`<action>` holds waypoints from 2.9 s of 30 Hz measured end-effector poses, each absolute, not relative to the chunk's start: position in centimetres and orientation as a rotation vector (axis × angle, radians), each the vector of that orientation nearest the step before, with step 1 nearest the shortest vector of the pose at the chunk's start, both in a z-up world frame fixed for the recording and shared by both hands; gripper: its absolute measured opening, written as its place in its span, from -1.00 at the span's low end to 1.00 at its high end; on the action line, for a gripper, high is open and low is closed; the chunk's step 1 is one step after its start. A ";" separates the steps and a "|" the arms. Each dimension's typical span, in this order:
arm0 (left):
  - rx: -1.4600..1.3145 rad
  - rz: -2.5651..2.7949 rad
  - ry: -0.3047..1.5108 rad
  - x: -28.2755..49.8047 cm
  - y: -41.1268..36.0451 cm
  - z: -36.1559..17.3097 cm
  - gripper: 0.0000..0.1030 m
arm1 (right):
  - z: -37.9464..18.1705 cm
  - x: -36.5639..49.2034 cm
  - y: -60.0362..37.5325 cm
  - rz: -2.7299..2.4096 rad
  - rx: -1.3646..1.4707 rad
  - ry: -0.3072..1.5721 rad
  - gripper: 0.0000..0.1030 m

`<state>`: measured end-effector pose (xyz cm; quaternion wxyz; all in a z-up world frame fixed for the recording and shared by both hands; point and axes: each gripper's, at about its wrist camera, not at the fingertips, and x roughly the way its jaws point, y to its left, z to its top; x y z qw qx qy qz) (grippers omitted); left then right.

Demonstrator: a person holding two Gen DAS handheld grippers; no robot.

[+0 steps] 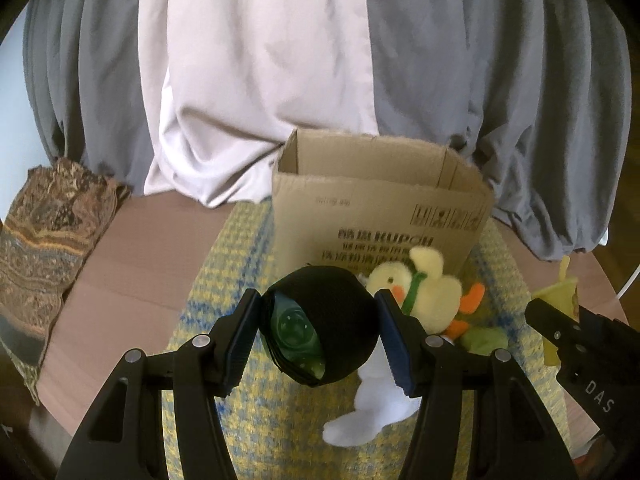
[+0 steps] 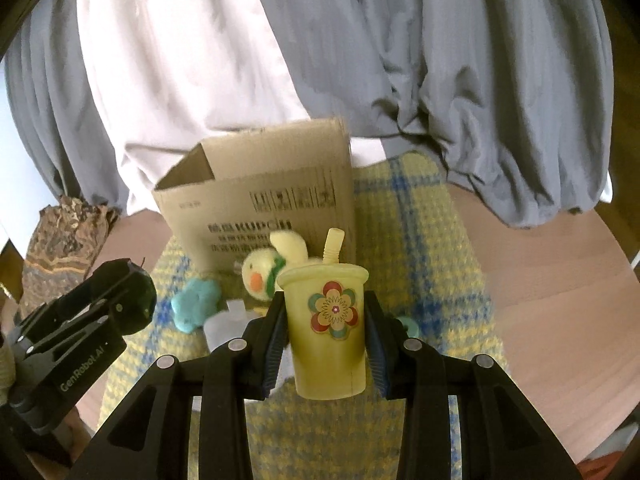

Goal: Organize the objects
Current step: 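Lift the yellow cup with the right tool while the left tool carries the black toy to the box, then open the right tool over the box while the left tool releases the black toy inside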

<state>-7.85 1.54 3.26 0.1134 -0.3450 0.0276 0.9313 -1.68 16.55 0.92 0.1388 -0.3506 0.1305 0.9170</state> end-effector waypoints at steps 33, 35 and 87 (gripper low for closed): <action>-0.800 2.730 0.126 -14.9 3.8 11.4 0.11 | 8.2 -8.8 17.6 2.735 -0.858 0.314 -0.29; -0.801 2.720 0.138 -15.6 4.2 11.4 0.12 | 8.1 -9.5 18.1 2.732 -0.882 0.327 -0.29; -1.054 2.680 0.106 -23.8 5.5 8.4 0.88 | 6.6 -17.1 22.8 2.623 -1.020 0.401 0.88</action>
